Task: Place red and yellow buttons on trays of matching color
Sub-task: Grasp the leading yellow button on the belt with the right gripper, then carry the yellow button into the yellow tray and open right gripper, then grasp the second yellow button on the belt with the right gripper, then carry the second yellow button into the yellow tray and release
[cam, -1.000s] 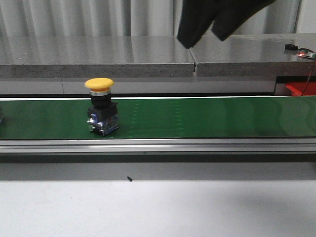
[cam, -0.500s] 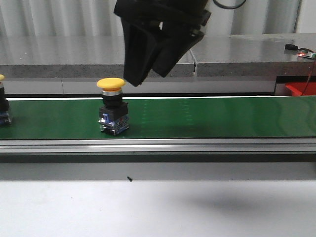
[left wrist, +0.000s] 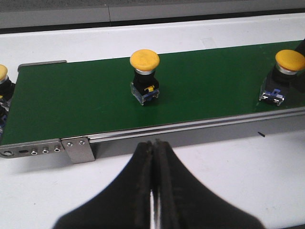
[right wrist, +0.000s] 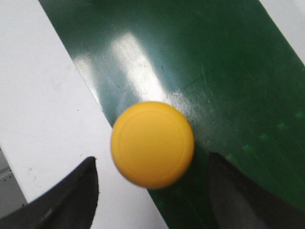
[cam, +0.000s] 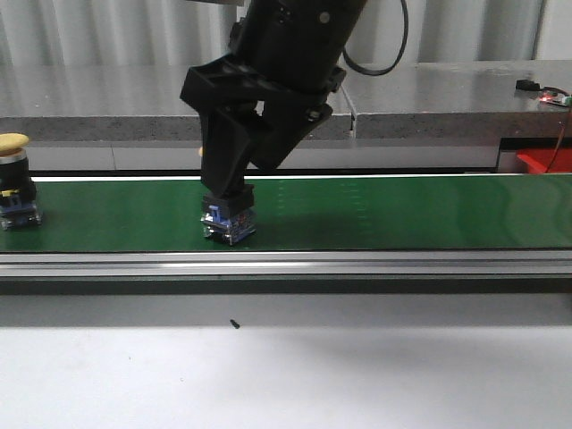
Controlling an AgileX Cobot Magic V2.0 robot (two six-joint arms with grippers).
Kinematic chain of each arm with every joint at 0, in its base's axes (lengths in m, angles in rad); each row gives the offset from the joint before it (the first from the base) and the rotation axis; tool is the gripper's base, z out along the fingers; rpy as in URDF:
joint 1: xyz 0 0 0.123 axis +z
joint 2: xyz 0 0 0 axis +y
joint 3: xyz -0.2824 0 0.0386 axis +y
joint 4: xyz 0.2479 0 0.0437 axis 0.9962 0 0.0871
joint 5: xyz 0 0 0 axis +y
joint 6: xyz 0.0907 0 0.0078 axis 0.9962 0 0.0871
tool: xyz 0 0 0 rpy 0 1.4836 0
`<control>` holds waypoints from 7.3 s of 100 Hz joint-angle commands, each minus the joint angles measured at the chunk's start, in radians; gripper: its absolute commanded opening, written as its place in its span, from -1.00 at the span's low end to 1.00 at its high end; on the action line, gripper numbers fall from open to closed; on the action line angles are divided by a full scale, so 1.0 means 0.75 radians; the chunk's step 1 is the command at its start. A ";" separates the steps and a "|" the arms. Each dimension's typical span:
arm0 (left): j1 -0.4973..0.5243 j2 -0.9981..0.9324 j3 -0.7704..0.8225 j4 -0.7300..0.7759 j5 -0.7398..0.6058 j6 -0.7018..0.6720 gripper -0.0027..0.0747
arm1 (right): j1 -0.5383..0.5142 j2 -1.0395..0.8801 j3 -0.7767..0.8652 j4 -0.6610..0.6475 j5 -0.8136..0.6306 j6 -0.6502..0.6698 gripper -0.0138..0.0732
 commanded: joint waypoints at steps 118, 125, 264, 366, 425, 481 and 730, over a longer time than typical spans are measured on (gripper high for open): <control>-0.013 0.010 -0.035 -0.016 -0.100 -0.001 -0.98 | -0.770 -0.542 0.395 0.066 -0.156 -0.009 -0.45; -0.013 0.010 -0.035 -0.016 -0.100 -0.001 -0.98 | -0.858 -0.542 0.405 0.066 -0.159 -0.009 -0.45; -0.013 0.010 -0.035 -0.016 -0.100 -0.001 -0.98 | -1.348 -0.240 0.648 0.172 -0.553 -0.006 0.66; -0.013 0.010 -0.035 -0.016 -0.100 -0.001 -0.98 | -0.827 -0.644 0.648 0.225 -0.411 -0.049 0.43; -0.013 0.010 -0.035 -0.016 -0.100 -0.001 -0.98 | -0.299 -0.415 0.350 0.227 -0.142 -0.210 0.80; -0.013 0.010 -0.035 -0.016 -0.100 -0.001 -0.98 | -0.196 -0.114 -0.008 0.274 -0.084 -0.315 0.76; -0.013 0.010 -0.035 -0.016 -0.100 -0.001 -0.98 | -1.652 -0.308 0.552 0.347 -0.576 -0.109 -0.50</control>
